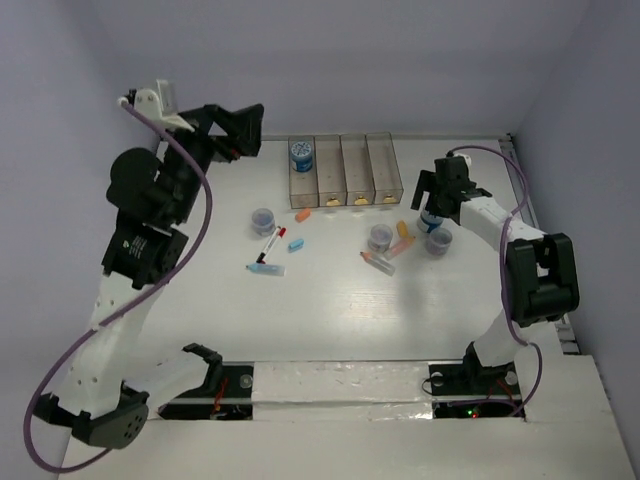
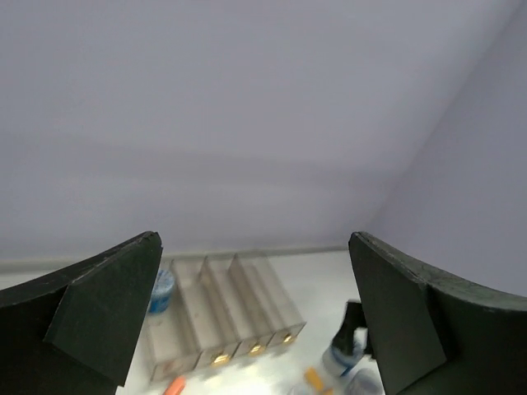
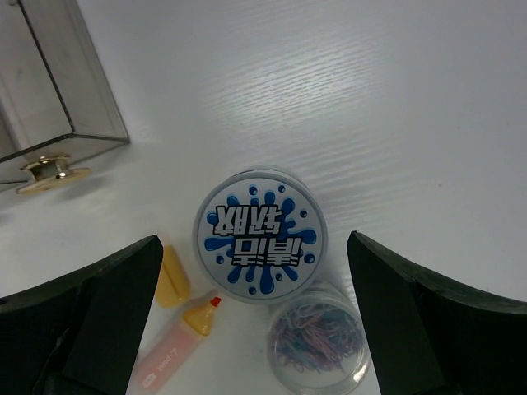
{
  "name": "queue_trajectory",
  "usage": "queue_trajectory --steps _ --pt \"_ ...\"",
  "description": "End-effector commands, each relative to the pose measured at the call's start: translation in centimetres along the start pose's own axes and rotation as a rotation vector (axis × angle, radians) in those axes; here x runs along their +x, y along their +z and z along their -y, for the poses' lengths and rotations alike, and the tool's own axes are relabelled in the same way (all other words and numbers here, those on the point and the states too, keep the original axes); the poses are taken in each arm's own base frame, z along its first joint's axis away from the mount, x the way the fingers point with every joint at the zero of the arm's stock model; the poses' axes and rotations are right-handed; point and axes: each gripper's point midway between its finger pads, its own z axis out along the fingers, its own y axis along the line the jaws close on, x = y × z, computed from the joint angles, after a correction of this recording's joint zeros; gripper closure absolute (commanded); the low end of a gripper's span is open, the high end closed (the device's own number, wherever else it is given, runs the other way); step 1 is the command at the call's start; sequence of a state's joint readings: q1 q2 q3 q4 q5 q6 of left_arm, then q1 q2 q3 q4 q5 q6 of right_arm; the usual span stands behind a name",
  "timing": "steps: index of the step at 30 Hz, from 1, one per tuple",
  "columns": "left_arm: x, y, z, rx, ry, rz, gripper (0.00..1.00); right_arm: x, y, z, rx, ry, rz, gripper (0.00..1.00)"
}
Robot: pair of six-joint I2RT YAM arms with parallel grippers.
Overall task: Sort the stationery into containers
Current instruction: Pick up the stationery from the center of the board.
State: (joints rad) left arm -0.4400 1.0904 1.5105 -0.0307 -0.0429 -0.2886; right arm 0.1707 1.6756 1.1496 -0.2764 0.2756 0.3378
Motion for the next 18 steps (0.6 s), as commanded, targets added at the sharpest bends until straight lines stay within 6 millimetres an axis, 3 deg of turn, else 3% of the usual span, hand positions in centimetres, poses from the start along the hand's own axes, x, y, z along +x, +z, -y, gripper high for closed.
queue_trajectory --steps 1,3,5,6,10,14,16,18 --pt "11.9 -1.8 -5.9 -0.153 0.091 -0.298 0.01 -2.0 -0.5 0.8 0.054 -0.038 0.040 0.00" --pt "14.3 -5.0 -7.7 -0.195 0.135 -0.346 0.01 -1.5 -0.3 0.1 0.018 -0.035 0.021 0.00" --pt "14.8 -7.0 -8.9 -0.233 0.154 -0.339 0.01 -0.8 0.2 -0.3 0.002 -0.032 -0.006 0.00" --pt "16.8 -8.0 -9.8 -0.253 0.159 -0.380 0.01 -0.6 0.4 -0.3 0.004 -0.034 -0.017 0.01" --pt "19.7 -9.6 -10.5 -0.250 0.131 -0.428 0.01 -0.1 0.5 0.2 0.032 -0.025 -0.030 0.03" --pt "22.2 -10.0 -10.2 -0.200 0.105 -0.462 0.01 -0.4 0.4 0.3 0.044 -0.017 -0.030 0.18" --pt "23.0 -10.1 -10.4 -0.195 0.104 -0.469 0.01 -0.5 0.5 0.4 0.053 -0.014 -0.031 0.41" --pt "23.7 -10.2 -10.5 -0.186 0.109 -0.477 0.01 -1.2 0.4 0.4 0.060 -0.012 -0.013 0.46"
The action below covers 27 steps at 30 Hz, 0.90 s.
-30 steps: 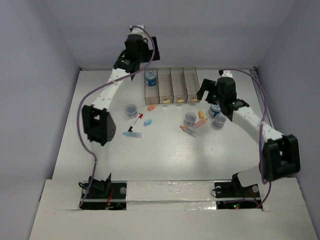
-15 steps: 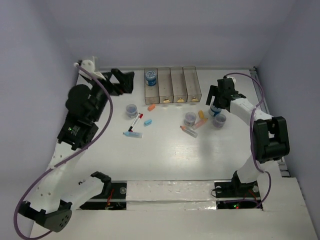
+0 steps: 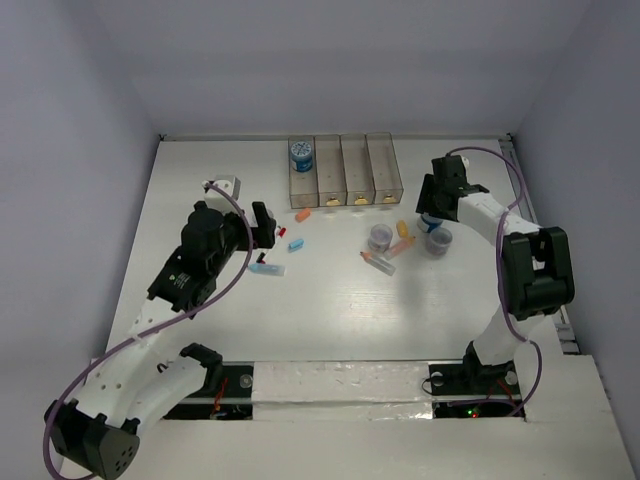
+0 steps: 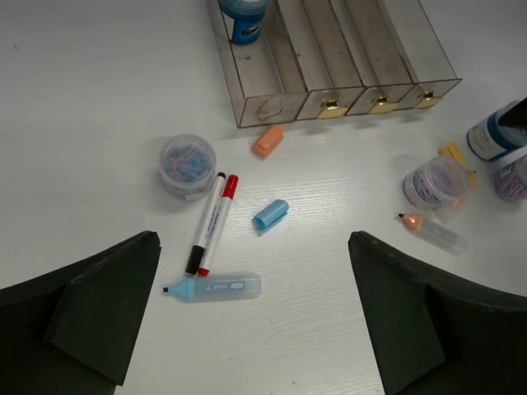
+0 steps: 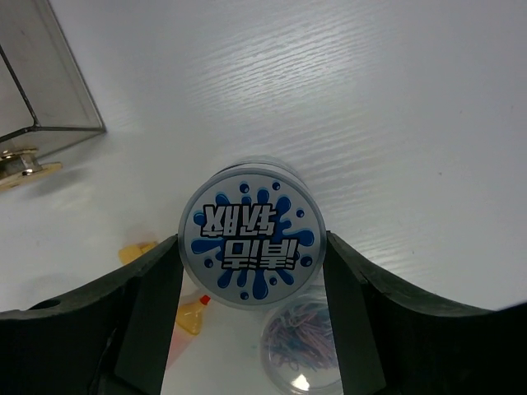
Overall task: Sort the stationery into containers
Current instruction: Pick up the stationery from the center of the board, then place the stationery in the storage box.
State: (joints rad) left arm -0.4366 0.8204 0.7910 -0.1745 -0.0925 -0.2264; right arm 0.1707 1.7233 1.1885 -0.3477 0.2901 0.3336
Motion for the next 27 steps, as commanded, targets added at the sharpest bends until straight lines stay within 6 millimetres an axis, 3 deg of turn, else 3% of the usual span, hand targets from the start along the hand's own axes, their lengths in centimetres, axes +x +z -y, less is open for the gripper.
queue_trajectory --steps 1,5,6,7,8,11,12,13,16,17,18,19,20,21,22,23,24,25,26,27 --pt "-1.0 0.3 0.8 0.051 0.002 0.066 0.01 -2.7 -0.5 0.0 0.025 0.011 0.062 0.61" --pt "-1.2 0.2 1.0 0.062 0.014 0.068 0.01 -5.7 -2.3 -0.3 0.007 0.010 0.139 0.67" --pt "-1.3 0.0 1.3 0.073 0.019 0.073 0.01 -7.4 -4.0 -0.8 -0.037 0.011 0.201 0.67" --pt "-1.4 0.0 1.2 0.066 0.020 0.076 0.01 -7.4 -4.1 -1.3 -0.046 -0.003 0.203 0.67" --pt "-1.5 -0.2 1.3 0.067 0.022 0.084 0.01 -8.9 -6.1 -2.6 -0.115 -0.001 0.257 0.67" --pt "-1.9 -0.5 1.2 0.052 0.025 0.100 0.01 -10.5 -10.3 -8.7 -0.301 -0.066 0.329 0.66" --pt "-2.0 -0.5 1.2 0.051 0.026 0.102 0.01 -10.1 -11.8 -11.7 -0.369 -0.106 0.337 0.66" --pt "-1.8 -0.4 1.1 0.046 0.027 0.100 0.01 -11.6 -13.5 -13.7 -0.423 -0.114 0.378 0.66" --pt "-2.0 -0.7 0.5 0.016 0.025 0.105 0.01 -11.0 -15.5 -20.1 -0.617 -0.168 0.371 0.65" --pt "-2.4 -0.9 0.1 -0.008 0.021 0.121 0.01 -12.3 -17.3 -22.1 -0.686 -0.173 0.410 0.65" --pt "-2.4 -1.0 -0.2 -0.022 0.020 0.124 0.01 -12.4 -17.8 -23.5 -0.716 -0.184 0.415 0.65" --pt "-2.6 -1.2 -0.3 -0.028 0.017 0.131 0.01 -11.7 -16.6 -25.1 -0.722 -0.206 0.394 0.65" --pt "-2.9 -1.4 -0.5 -0.041 0.015 0.143 0.01 -10.8 -17.5 -27.3 -0.790 -0.238 0.378 0.65" --pt "-3.0 -1.5 -0.5 -0.041 0.012 0.147 0.01 -12.1 -19.0 -28.8 -0.832 -0.239 0.416 0.65" --pt "-3.0 -1.5 -0.6 -0.042 0.013 0.149 0.01 -11.2 -17.7 -30.4 -0.840 -0.265 0.395 0.65" --pt "-3.0 -1.5 -0.5 -0.040 0.012 0.149 0.01 -10.7 -18.0 -31.9 -0.869 -0.283 0.399 0.65" --pt "-2.9 -1.5 -0.6 -0.041 0.014 0.146 0.01 -11.7 -19.0 -33.0 -0.895 -0.284 0.427 0.65" --pt "-2.9 -1.5 -0.6 -0.041 0.014 0.146 0.01 -10.9 -17.1 -33.9 -0.885 -0.300 0.402 0.65" --pt "-2.9 -1.5 -0.6 -0.046 0.014 0.147 0.01 -10.5 -16.9 -34.7 -0.888 -0.307 0.395 0.65" --pt "-3.0 -1.6 -0.7 -0.046 0.014 0.150 0.01 -11.6 -17.4 -35.3 -0.899 -0.300 0.420 0.65"
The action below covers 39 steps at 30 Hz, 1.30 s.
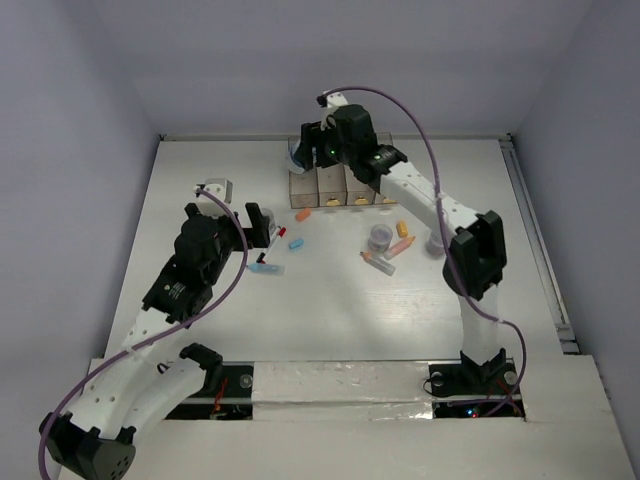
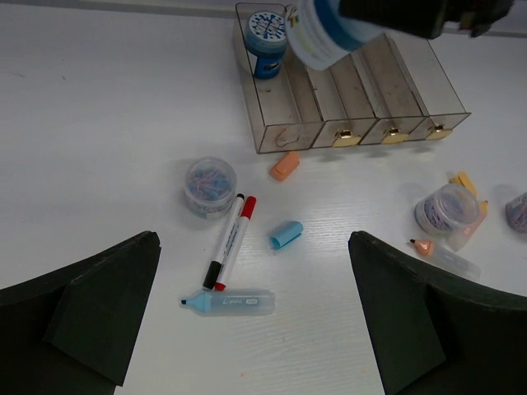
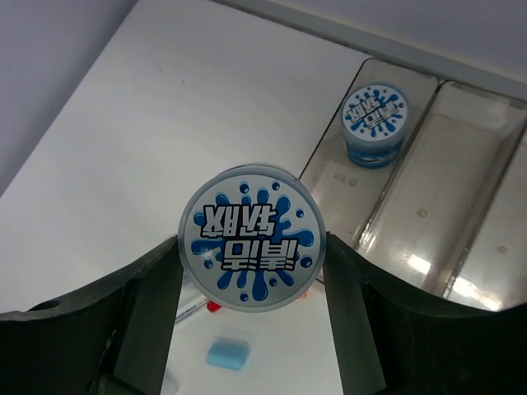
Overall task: Sort the stationery into containers
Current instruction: Place the stationery in the storage box.
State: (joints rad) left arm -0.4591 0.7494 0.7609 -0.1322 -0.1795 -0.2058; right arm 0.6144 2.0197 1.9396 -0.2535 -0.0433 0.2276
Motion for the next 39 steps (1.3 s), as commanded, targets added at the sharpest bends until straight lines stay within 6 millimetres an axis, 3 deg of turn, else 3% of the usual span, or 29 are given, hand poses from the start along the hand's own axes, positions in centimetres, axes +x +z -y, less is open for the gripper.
queue_trajectory --steps 1,2,4,5,9,14,20,24,25,29,33,34,35,36,38,39 --pt "-1.6 -0.3 0.0 -0.008 0.002 0.053 0.01 -2.7 1.6 -1.3 -0.054 -0.035 0.070 0.65" --pt "-1.7 -0.4 -0.1 -0.010 0.002 0.058 0.01 -1.5 2.9 -0.9 -0.046 -0.034 0.046 0.65" --pt "-1.6 -0.4 -0.3 -0.019 0.001 0.059 0.01 -1.1 4.1 -0.5 -0.033 -0.042 0.031 0.65" --pt "-1.6 -0.4 -0.3 -0.020 0.002 0.059 0.01 -1.7 3.9 -0.6 -0.029 -0.045 0.042 0.65" --pt "-1.7 -0.5 -0.1 -0.016 0.005 0.062 0.01 0.3 5.8 0.3 -0.012 -0.061 0.001 0.64" --pt "-1.7 -0.5 -0.1 -0.018 0.007 0.061 0.01 3.0 7.0 1.4 0.021 -0.065 -0.057 0.64" --pt "-1.5 -0.5 0.1 -0.011 0.010 0.058 0.01 4.7 7.7 2.4 0.056 -0.075 -0.094 0.61" --pt "-1.5 -0.5 0.0 -0.015 0.010 0.059 0.01 5.5 8.3 1.8 0.040 -0.077 -0.110 0.51" --pt "-1.6 -0.5 -0.1 -0.019 0.009 0.063 0.01 5.2 8.4 1.6 0.035 -0.070 -0.105 0.36" --pt "-1.4 -0.4 -0.3 -0.031 0.014 0.054 0.01 4.0 8.5 1.0 0.013 -0.053 -0.067 0.13" --pt "-1.5 -0.5 -0.4 -0.036 0.013 0.058 0.01 1.9 7.9 -0.6 -0.025 -0.051 -0.015 0.06" --pt "-1.5 -0.5 -0.4 -0.039 0.012 0.060 0.01 0.6 7.2 -0.9 -0.033 -0.062 0.015 0.04" --pt "-1.6 -0.5 -0.4 -0.038 0.011 0.062 0.01 0.5 7.0 -1.7 -0.048 -0.070 0.021 0.03" --pt "-1.6 -0.6 -0.4 -0.040 0.010 0.064 0.01 1.6 6.8 -2.4 -0.054 -0.080 -0.001 0.03" --pt "-1.7 -0.6 -0.7 -0.051 0.008 0.068 0.01 0.9 5.6 -5.0 -0.100 -0.111 0.029 0.02" --pt "-1.9 -0.7 -0.9 -0.064 0.004 0.072 0.01 2.0 5.1 -6.0 -0.129 -0.131 0.017 0.02"
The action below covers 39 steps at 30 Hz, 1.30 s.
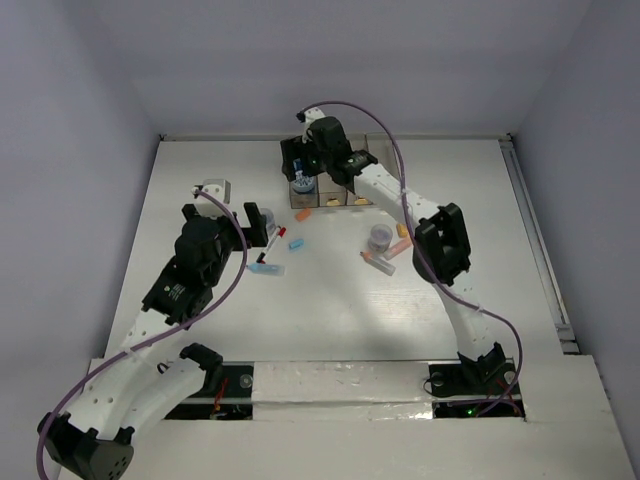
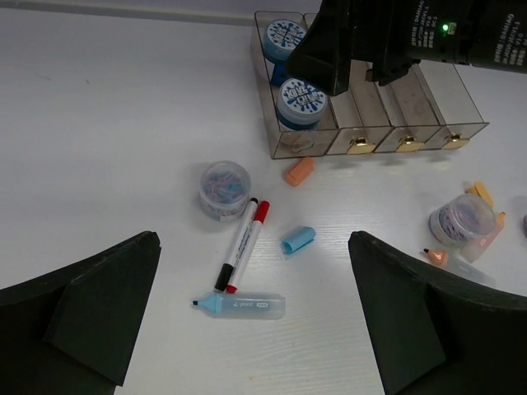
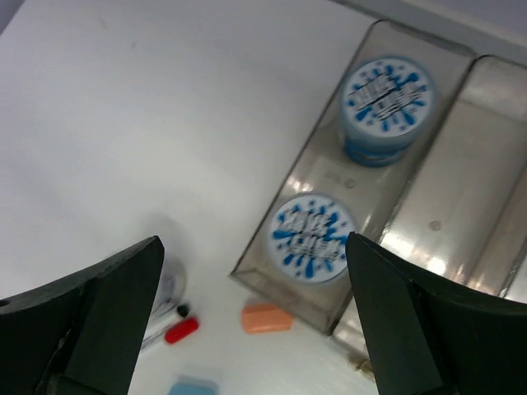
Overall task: Sort the stationery into containers
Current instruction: Place the stationery in the storage box, then pick up the stationery from the center of the board.
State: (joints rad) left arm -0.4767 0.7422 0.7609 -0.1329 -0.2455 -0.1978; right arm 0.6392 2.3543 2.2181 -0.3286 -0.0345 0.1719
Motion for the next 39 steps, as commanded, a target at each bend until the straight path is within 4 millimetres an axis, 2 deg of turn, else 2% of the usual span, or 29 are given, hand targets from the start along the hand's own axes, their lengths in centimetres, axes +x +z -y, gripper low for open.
queue_trajectory --steps 1,2,3,5,6,8,9,11,12,15,16,24,28,31,39 --pt "-1.6 -0.5 -0.3 -0.019 -0.008 0.053 0.01 -3.6 -3.7 -7.2 -0.149 -0.093 0.125 0.02" --pt "-2.0 -0.8 -0.6 -0.037 -0.016 0.068 0.01 -3.3 -4.1 -8.2 -0.171 -0.110 0.122 0.02" --pt "-2.2 -0.9 -0.9 -0.049 -0.020 0.075 0.01 -2.0 -4.0 -10.1 -0.209 -0.132 0.097 0.02" --pt "-2.9 -1.4 -2.0 -0.105 -0.040 0.106 0.01 -0.6 -3.8 -11.4 -0.228 -0.163 0.060 0.02" --pt "-3.0 -1.6 -2.4 -0.126 -0.044 0.111 0.01 0.7 -3.1 -12.4 -0.239 -0.178 0.035 0.02" --pt "-3.5 -2.2 -3.7 -0.191 -0.066 0.143 0.01 1.2 -2.8 -12.9 -0.245 -0.199 0.015 0.02" --pt "-3.5 -2.4 -4.0 -0.207 -0.071 0.148 0.01 2.4 -2.2 -13.5 -0.249 -0.207 -0.005 0.02" --pt "-4.1 -2.9 -4.8 -0.241 -0.090 0.174 0.01 2.6 -1.9 -14.0 -0.252 -0.216 -0.012 0.01" --pt "-4.2 -3.0 -4.8 -0.241 -0.090 0.178 0.01 3.6 -1.2 -13.7 -0.243 -0.215 -0.032 0.01" --pt "-4.1 -2.9 -4.5 -0.223 -0.089 0.176 0.01 4.2 -0.6 -13.5 -0.230 -0.213 -0.055 0.01" --pt "-4.1 -2.9 -4.4 -0.217 -0.086 0.174 0.01 5.1 -0.1 -13.3 -0.225 -0.212 -0.073 0.01" --pt "-4.0 -2.6 -3.5 -0.167 -0.076 0.168 0.01 8.4 1.5 -12.8 -0.218 -0.200 -0.157 0.01" --pt "-3.9 -2.5 -3.3 -0.160 -0.073 0.165 0.01 9.1 1.9 -13.0 -0.231 -0.178 -0.171 0.01" --pt "-3.9 -2.4 -3.3 -0.155 -0.073 0.164 0.01 9.5 1.9 -14.0 -0.261 -0.169 -0.172 0.02" --pt "-3.8 -2.4 -3.2 -0.153 -0.071 0.162 0.01 10.4 2.7 -13.7 -0.248 -0.165 -0.184 0.06"
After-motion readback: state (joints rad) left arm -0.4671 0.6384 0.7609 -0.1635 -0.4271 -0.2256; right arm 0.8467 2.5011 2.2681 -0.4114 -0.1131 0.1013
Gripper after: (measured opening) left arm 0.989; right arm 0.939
